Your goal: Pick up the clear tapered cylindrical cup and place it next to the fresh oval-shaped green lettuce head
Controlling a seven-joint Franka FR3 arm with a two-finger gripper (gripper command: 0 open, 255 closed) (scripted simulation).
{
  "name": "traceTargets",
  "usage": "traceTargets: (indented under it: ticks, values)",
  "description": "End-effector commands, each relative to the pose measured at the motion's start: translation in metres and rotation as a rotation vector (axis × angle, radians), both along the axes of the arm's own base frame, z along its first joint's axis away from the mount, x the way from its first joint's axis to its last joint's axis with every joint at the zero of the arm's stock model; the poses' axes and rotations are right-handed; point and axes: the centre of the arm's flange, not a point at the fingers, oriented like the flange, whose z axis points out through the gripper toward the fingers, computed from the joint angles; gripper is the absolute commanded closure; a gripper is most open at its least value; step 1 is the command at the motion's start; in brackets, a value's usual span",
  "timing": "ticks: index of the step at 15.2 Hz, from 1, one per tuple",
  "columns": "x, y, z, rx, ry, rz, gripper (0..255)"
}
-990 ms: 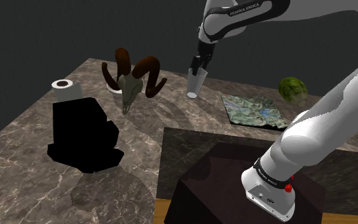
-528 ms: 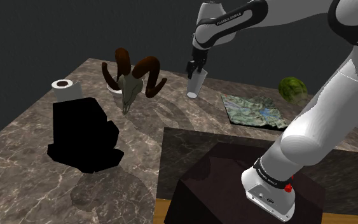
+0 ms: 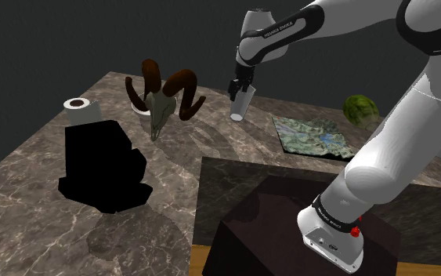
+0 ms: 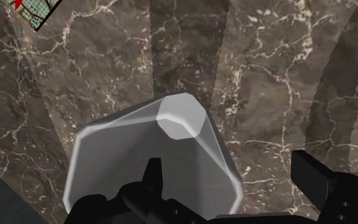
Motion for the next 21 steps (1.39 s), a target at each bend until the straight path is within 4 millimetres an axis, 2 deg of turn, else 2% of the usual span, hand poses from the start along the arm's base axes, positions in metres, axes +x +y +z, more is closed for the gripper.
traceTargets:
  ticks: [1,3,4,13,21]
  values:
    - [0.000,0.000,0.000,0.000,0.000,0.000,0]
    - [0.000,0.000,0.000,0.000,0.000,0.000,0]
    - [0.000,0.000,0.000,0.000,0.000,0.000,255]
    - [0.000,0.000,0.000,0.000,0.000,0.000,255]
    - [0.000,0.000,0.042,0.000,0.000,0.000,255]
